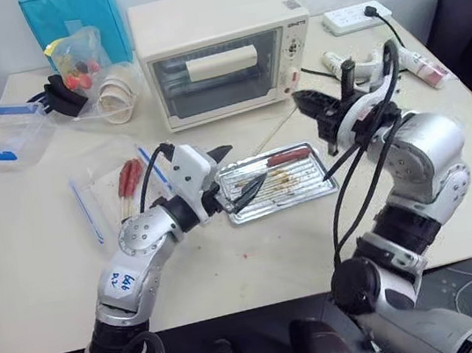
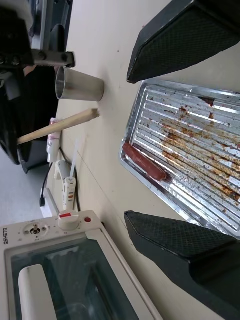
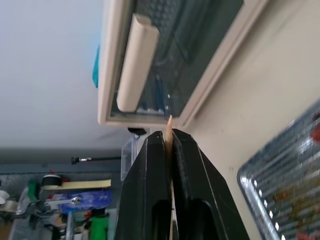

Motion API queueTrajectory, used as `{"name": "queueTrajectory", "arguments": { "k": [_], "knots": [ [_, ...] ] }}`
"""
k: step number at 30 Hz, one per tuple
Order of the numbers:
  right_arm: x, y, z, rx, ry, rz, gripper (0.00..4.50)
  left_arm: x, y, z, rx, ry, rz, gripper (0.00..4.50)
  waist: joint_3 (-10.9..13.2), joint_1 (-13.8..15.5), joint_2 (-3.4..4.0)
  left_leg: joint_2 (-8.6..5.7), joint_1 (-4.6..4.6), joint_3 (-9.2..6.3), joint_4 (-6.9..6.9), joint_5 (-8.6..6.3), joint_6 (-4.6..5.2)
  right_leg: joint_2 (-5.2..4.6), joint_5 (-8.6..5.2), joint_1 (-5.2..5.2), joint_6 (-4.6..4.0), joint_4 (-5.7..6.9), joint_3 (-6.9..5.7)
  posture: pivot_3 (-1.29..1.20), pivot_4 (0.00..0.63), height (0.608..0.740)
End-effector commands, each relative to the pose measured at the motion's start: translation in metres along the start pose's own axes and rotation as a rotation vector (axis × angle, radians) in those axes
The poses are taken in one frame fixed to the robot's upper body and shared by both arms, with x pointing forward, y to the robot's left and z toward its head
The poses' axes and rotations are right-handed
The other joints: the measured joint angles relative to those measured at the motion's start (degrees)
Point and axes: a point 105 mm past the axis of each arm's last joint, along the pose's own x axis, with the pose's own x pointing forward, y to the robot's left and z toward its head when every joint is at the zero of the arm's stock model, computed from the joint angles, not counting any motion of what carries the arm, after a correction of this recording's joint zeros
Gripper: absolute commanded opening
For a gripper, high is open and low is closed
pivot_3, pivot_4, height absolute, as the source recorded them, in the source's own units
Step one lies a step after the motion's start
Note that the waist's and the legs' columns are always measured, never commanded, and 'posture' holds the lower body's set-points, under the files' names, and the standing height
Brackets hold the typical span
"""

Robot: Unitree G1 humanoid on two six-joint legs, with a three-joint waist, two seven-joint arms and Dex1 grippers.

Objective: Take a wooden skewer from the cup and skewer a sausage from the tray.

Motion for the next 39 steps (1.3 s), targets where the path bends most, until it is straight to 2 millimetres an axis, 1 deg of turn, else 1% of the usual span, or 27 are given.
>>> {"name": "queueTrajectory", "arguments": {
  "k": [1,5,9,15,19,22,24,25,31,37,38,39],
  "knots": [
    [-0.004,0.017,-0.013,0.014,0.028,0.062,0.03,0.006,-0.002,0.012,0.053,-0.054,0.0,4.36,0.0,0.2,0.0,0.0,0.0,0.0,0.01,0.0,0.01,-0.01,0.0,0.0,0.0,0.0,0.0,0.0,0.15,0.74],
    [-0.003,0.016,-0.016,0.018,0.024,0.06,0.03,0.012,-0.004,0.018,0.047,-0.079,-0.019,4.36,0.0,0.5,0.0,-0.02,-0.04,-0.02,0.03,0.01,0.07,-0.07,0.0,0.0,0.0,-0.01,0.0,0.0,0.15,0.74],
    [-0.002,0.015,-0.017,0.02,0.019,0.064,0.03,0.012,-0.008,0.019,0.041,-0.084,-0.038,4.36,0.0,0.4,0.0,-0.01,-0.05,-0.04,0.04,0.01,0.08,-0.07,0.0,0.0,0.0,-0.02,-0.02,0.0,0.15,0.74],
    [-0.001,0.007,-0.012,0.002,0.008,0.047,0.03,0.011,-0.011,0.027,0.034,-0.107,-0.057,4.36,0.0,0.5,0.0,0.0,-0.05,-0.06,0.04,0.01,0.08,-0.09,0.0,0.01,0.0,-0.03,0.0,0.0,0.15,0.74],
    [0.0,0.001,-0.009,-0.024,0.009,0.037,0.03,0.01,-0.01,0.028,0.031,-0.104,-0.058,4.36,0.0,0.5,0.0,-0.01,-0.06,-0.08,0.04,0.01,0.1,-0.11,0.0,0.02,0.0,-0.04,0.0,0.0,0.15,0.74],
    [0.001,0.0,-0.007,-0.027,0.004,0.043,0.03,0.009,-0.009,0.026,0.023,-0.098,-0.051,4.36,0.0,0.5,0.0,0.01,-0.06,-0.1,0.04,0.01,0.1,-0.1,0.0,0.02,0.0,-0.04,-0.01,0.0,0.15,0.74],
    [0.0,0.0,-0.006,-0.028,0.0,0.047,0.0,0.008,-0.008,0.026,0.016,-0.102,-0.04,3.96,0.0,0.5,0.0,0.01,-0.06,-0.1,0.04,0.01,0.1,-0.1,0.0,0.02,0.0,-0.05,-0.01,0.0,0.15,0.74],
    [0.0,0.0,-0.005,-0.028,-0.004,0.047,0.0,0.008,-0.008,0.027,0.011,-0.109,-0.034,3.86,0.0,0.5,0.0,0.0,-0.06,-0.09,0.04,0.0,0.1,-0.11,0.0,0.02,0.0,-0.05,-0.01,0.0,0.15,0.74],
    [0.001,-0.006,-0.001,-0.015,-0.016,0.036,0.0,0.009,-0.008,0.032,-0.008,-0.134,-0.018,2.03,0.0,0.5,0.0,0.0,-0.07,-0.1,0.04,0.0,0.1,-0.13,0.0,0.03,0.0,-0.07,0.0,0.0,0.15,0.74],
    [0.003,-0.003,-0.001,-0.009,-0.016,0.055,0.0,0.011,-0.008,0.033,-0.03,-0.138,-0.012,0.15,0.0,0.5,0.0,0.0,-0.07,-0.11,0.04,0.0,0.1,-0.12,0.0,0.03,0.0,-0.07,-0.01,0.0,0.15,0.74],
    [0.003,-0.002,-0.001,0.0,-0.017,0.058,0.0,0.011,-0.008,0.032,-0.036,-0.138,-0.009,0.03,0.0,0.5,0.0,0.0,-0.07,-0.11,0.04,0.0,0.1,-0.12,0.0,0.03,0.0,-0.07,-0.01,0.0,0.15,0.74],
    [0.004,-0.001,-0.001,0.006,-0.019,0.062,0.0,0.011,-0.008,0.032,-0.041,-0.136,-0.005,0.03,0.0,0.6,0.0,0.0,-0.07,-0.11,0.04,0.0,0.1,-0.13,0.0,0.03,0.0,-0.07,-0.01,0.0,0.15,0.74]
  ]
}}
